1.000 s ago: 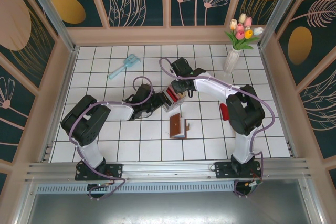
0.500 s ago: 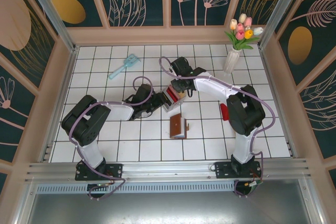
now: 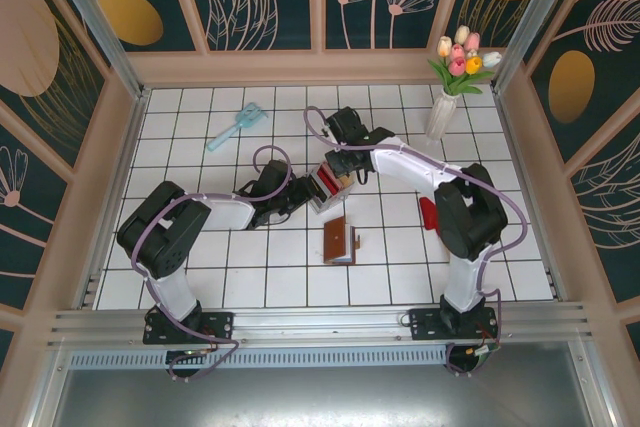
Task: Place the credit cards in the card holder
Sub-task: Pick up the credit card from the storage box.
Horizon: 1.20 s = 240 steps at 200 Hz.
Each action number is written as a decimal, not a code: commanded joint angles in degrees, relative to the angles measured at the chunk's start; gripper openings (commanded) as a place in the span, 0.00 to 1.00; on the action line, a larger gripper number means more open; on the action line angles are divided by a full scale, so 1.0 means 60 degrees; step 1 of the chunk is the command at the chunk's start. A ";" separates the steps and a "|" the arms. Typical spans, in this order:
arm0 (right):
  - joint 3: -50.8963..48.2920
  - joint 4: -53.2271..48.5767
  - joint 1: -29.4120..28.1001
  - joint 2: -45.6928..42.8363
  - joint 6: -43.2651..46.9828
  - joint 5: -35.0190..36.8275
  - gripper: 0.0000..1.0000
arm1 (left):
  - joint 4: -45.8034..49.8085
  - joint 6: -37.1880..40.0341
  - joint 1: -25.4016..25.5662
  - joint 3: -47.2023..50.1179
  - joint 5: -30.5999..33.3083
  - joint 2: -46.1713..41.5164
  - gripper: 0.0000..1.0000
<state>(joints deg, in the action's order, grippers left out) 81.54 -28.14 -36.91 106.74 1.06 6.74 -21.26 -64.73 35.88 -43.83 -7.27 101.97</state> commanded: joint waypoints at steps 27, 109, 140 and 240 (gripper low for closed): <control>0.0165 -0.0414 0.0087 -0.0783 -0.0287 -0.0667 0.00 | 0.0411 0.0134 -0.0031 0.0085 0.0055 0.0108 0.49; -0.0511 0.0427 0.0300 -0.2298 -0.1822 -0.2276 0.00 | 0.0418 0.0544 -0.0018 0.0406 0.0288 -0.1497 0.61; -0.1310 0.1356 0.0574 -0.3450 -0.2653 -0.2996 0.00 | 0.0035 0.0444 -0.0017 0.0967 0.0656 -0.2722 0.67; -0.3573 0.4453 0.1200 -0.5439 -0.5392 -0.4801 0.00 | -0.2167 0.0283 -0.0098 0.0780 -0.1165 -0.4319 0.78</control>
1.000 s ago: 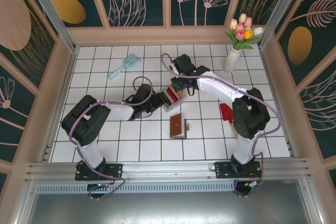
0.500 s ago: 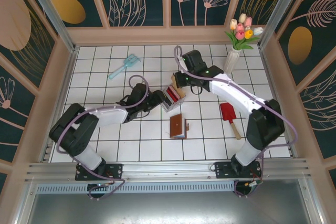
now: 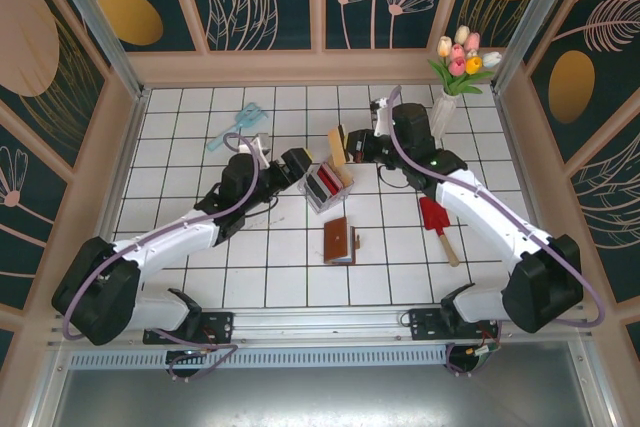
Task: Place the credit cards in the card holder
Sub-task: Pick up the credit card from the storage box.
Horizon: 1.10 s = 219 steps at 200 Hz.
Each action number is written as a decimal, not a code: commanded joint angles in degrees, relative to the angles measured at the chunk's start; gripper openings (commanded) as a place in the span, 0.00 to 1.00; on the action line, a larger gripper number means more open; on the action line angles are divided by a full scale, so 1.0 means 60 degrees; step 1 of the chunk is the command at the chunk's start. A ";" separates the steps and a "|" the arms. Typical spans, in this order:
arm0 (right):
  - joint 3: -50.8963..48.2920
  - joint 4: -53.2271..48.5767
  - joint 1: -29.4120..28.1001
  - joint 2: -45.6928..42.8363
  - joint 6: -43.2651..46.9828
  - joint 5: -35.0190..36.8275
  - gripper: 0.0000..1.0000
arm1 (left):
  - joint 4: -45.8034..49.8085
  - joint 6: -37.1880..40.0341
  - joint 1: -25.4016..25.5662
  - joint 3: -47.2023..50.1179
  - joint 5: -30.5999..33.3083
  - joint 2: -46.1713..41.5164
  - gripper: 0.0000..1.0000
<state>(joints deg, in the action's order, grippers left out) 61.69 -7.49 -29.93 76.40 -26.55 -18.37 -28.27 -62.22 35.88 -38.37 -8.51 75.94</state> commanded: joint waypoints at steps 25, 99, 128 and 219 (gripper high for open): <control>-0.0497 0.1282 -0.0006 -0.0536 -0.1142 -0.0755 0.00 | -0.1748 -0.0550 -0.0148 -0.0161 -0.1376 0.0310 0.78; -0.0882 0.1904 0.0008 -0.0520 -0.1685 -0.1076 0.00 | -0.3378 -0.1323 -0.0343 -0.0066 -0.2343 0.1058 0.81; -0.0952 0.2042 0.0008 -0.0517 -0.1831 -0.1325 0.00 | -0.3669 -0.1380 -0.0360 0.0237 -0.2208 0.0883 0.83; -0.1681 0.3439 0.0061 -0.0740 -0.3060 -0.1986 0.00 | -0.4685 -0.1790 -0.0429 -0.0175 -0.3189 0.1546 0.82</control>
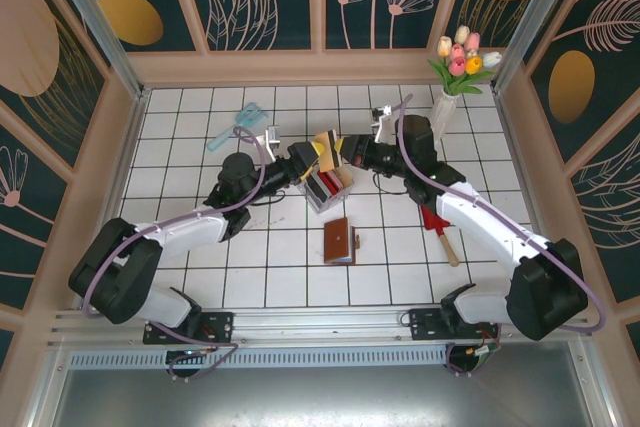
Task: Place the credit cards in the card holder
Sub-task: Pick up the credit card from the storage box.
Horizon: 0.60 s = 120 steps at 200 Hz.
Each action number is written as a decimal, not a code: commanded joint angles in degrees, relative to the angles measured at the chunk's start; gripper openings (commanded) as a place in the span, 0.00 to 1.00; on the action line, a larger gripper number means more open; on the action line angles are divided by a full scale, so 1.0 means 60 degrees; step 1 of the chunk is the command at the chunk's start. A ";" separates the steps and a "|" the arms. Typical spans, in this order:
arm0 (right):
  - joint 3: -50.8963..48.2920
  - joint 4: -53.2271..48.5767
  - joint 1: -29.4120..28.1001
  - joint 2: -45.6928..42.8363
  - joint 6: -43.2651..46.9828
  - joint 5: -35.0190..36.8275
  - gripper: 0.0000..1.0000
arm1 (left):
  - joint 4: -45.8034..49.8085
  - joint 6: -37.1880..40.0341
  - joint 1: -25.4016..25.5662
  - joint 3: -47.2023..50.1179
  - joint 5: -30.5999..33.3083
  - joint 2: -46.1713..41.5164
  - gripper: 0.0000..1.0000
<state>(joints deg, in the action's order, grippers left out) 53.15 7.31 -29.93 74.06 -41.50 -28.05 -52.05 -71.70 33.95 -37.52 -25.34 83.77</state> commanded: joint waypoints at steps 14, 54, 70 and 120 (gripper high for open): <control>-0.0267 0.0955 0.0103 -0.0336 -0.0591 -0.0495 0.00 | -0.0920 -0.0311 -0.0116 -0.0353 -0.0497 0.0319 0.75; -0.0359 0.0701 0.0418 -0.0281 -0.0558 -0.0694 0.00 | -0.0953 -0.0272 -0.0109 -0.0304 -0.0493 0.0231 0.45; -0.0460 0.0823 0.0623 -0.0259 -0.0724 -0.0985 0.00 | -0.0934 -0.0267 -0.0118 -0.0223 -0.0387 0.0147 0.34; -0.0509 0.1462 0.0769 -0.0149 -0.0882 -0.2368 0.04 | -0.1139 -0.0332 -0.0117 -0.0287 -0.0545 0.0204 0.05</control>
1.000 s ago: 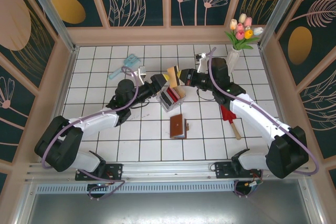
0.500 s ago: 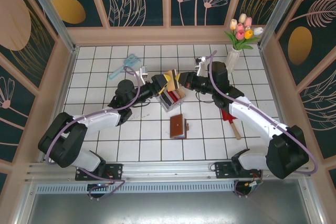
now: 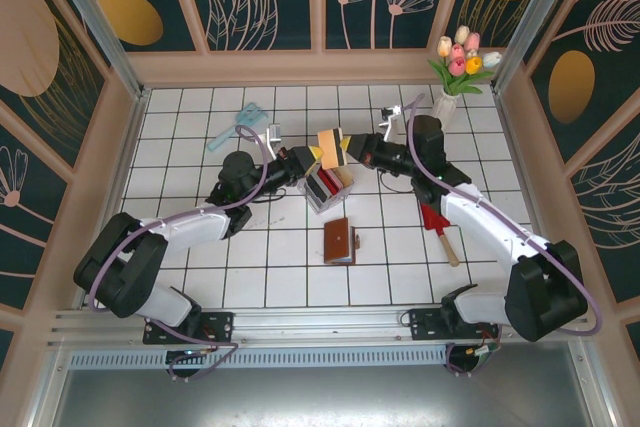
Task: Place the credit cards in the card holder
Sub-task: Pick up the credit card from the storage box.
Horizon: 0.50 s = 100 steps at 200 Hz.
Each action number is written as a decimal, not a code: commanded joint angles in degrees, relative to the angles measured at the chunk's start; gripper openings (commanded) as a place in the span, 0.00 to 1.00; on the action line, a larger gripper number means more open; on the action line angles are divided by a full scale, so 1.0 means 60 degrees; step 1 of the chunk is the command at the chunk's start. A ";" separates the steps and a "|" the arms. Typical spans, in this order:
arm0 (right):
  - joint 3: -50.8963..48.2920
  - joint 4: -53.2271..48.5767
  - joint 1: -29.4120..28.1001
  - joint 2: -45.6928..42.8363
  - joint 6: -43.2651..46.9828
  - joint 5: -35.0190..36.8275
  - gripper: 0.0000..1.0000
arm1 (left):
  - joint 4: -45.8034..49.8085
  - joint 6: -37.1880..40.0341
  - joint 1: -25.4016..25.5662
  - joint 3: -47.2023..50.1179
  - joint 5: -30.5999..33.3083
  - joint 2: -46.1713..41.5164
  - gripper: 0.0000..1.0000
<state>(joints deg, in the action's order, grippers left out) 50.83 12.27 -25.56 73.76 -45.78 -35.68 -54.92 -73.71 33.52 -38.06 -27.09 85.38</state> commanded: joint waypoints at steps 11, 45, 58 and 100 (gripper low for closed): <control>-0.0107 0.0803 0.0069 -0.0027 -0.0206 -0.1484 0.06 | -0.0662 0.0008 -0.0037 -0.0204 -0.0252 -0.0086 0.00; 0.0078 0.0763 0.0313 0.0231 -0.0084 -0.2512 0.10 | -0.0935 -0.0203 -0.0050 -0.0172 -0.0474 -0.0001 0.00; 0.0174 0.0515 0.0408 0.0272 0.0209 -0.2728 0.07 | -0.0925 -0.0233 -0.0050 -0.0258 -0.0662 0.0090 0.00; 0.0449 -0.0699 0.0437 0.0285 0.1102 -0.2653 0.03 | -0.0706 -0.0264 -0.0051 -0.0480 -0.0934 0.0369 0.00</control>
<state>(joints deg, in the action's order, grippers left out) 51.77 12.19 -22.20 75.18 -43.35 -46.70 -56.80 -74.91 33.15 -38.24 -30.17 86.26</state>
